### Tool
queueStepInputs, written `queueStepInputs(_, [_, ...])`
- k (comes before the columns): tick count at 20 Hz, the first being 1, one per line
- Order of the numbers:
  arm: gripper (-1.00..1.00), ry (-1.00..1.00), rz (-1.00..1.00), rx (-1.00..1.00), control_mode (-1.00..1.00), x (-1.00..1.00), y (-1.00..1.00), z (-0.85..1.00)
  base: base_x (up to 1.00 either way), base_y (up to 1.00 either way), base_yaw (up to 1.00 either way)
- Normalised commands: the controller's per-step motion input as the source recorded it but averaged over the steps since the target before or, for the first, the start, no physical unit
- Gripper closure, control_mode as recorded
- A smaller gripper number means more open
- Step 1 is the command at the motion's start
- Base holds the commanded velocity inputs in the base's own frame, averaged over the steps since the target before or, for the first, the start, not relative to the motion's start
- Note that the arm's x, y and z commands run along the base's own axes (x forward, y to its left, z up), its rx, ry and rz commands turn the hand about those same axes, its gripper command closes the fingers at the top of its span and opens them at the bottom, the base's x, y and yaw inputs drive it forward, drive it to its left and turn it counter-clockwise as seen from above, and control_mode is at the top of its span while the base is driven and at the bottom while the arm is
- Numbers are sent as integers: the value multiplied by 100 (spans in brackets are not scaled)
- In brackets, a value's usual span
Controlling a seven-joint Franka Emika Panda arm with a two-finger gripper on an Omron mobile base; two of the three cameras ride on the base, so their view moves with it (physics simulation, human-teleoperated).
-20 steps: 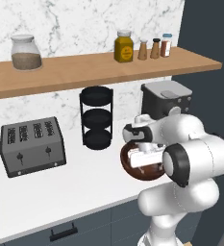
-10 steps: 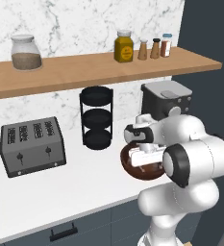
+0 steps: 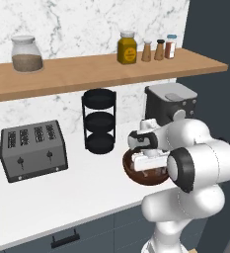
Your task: Grab a lemon wedge from the fridge and one ice cube from the ice bowl, and put them in the glass of lemonade.
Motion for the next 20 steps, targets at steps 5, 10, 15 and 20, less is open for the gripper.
queueStepInputs(5, [-100, -21, 0, 0, -100, 0, 0, -21, 0, 0, 0])
queueStepInputs(10, [-100, -10, 0, 0, -100, 17, 0, -5, 0, 0, 0])
queueStepInputs(15, [-100, -1, 0, 0, -100, 37, -1, 0, 0, 0, 0])
queueStepInputs(20, [-100, 0, 0, 0, -100, 43, 0, -10, 0, 0, 0])
